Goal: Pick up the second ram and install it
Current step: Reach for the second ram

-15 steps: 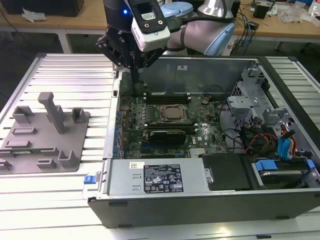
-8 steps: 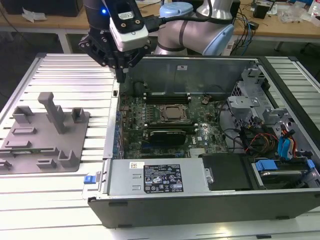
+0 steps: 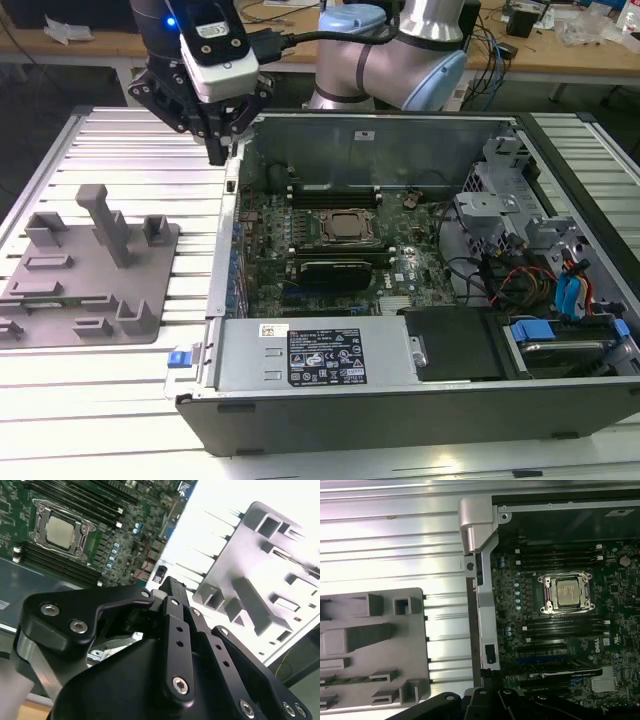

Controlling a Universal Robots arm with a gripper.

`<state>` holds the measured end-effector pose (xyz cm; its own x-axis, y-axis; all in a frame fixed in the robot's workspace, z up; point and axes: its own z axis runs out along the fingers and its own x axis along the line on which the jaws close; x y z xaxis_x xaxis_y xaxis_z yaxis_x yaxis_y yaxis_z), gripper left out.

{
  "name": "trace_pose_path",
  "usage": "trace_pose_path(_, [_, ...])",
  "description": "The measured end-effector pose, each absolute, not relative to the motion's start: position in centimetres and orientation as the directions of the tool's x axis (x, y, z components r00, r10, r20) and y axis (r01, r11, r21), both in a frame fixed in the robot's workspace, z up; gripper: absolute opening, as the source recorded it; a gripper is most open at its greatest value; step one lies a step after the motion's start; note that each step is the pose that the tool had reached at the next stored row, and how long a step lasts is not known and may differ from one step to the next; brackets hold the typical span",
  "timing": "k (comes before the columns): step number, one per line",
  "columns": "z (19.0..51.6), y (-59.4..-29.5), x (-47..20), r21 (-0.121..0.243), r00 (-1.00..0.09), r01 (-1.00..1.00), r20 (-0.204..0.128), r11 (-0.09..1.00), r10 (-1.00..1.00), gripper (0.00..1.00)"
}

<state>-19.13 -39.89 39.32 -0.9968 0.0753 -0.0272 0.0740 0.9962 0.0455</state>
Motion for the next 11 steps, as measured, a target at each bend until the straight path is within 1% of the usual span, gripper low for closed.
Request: trace_pose_path(11, [39.3,-39.9,-22.0,0.046,-0.997,0.074,-0.029,0.996,0.075,0.08])
